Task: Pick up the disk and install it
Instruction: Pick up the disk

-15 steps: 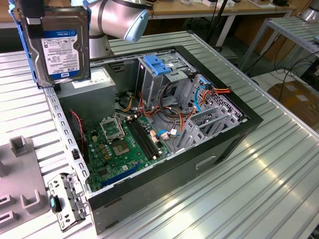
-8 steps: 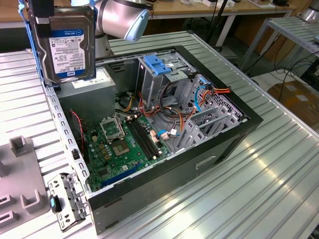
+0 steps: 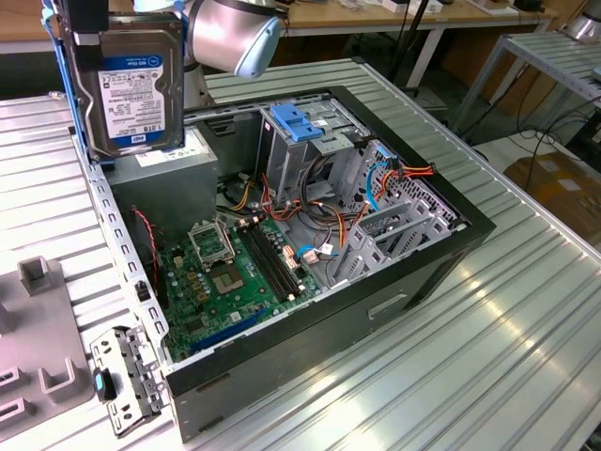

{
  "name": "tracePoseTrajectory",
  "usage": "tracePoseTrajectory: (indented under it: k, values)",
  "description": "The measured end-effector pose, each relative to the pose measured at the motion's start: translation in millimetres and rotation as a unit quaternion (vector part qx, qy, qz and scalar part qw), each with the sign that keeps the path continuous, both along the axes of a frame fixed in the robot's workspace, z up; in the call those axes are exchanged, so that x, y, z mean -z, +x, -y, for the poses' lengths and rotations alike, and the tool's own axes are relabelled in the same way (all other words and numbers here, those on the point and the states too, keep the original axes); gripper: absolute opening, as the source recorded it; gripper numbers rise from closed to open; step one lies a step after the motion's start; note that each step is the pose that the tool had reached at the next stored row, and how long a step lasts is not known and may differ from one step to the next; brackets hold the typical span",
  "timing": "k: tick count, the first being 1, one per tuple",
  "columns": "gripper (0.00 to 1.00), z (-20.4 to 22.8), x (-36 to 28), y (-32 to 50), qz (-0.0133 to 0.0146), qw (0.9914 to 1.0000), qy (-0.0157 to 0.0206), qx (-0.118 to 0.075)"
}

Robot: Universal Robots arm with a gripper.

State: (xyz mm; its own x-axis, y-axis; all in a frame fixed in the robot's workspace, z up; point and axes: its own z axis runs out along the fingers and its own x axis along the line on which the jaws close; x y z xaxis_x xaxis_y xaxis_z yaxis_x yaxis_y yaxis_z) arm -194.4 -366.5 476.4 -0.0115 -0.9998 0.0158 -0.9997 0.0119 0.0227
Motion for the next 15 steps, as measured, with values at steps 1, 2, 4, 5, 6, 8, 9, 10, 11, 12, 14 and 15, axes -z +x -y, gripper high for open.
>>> tracePoseTrajectory:
  k: [1,2,4,5,6,8,9,10,11,12,14,15]
  values:
    - [0.37,0.1,0.2,0.0,0.0003,1.00000,0.0000,0.000]
    - [0.37,0.1,0.7,0.1,0.0009,1.00000,0.0001,0.001]
    - [0.37,0.1,1.0,0.4,0.0013,1.00000,0.0002,0.002]
    - [0.37,0.1,1.0,1.6,0.0012,0.99999,0.0000,0.003]
    - [0.37,0.1,1.1,2.6,0.0012,0.99999,0.0000,0.004]
    - [0.37,0.1,1.1,5.7,0.0012,0.99999,0.0000,0.004]
    - [0.37,0.1,1.1,8.0,0.0012,0.99999,0.0000,0.005]
    - [0.37,0.1,1.1,10.4,0.0012,0.99998,-0.0001,0.005]
    - [0.37,0.1,1.1,11.8,0.0012,0.99998,-0.0002,0.006]
    - [0.37,0.1,1.2,13.5,0.0012,0.99998,-0.0003,0.006]
    - [0.37,0.2,1.2,16.5,0.0012,0.99997,-0.0003,0.007]
    - [0.37,0.3,1.2,17.6,0.0012,0.99997,-0.0004,0.007]
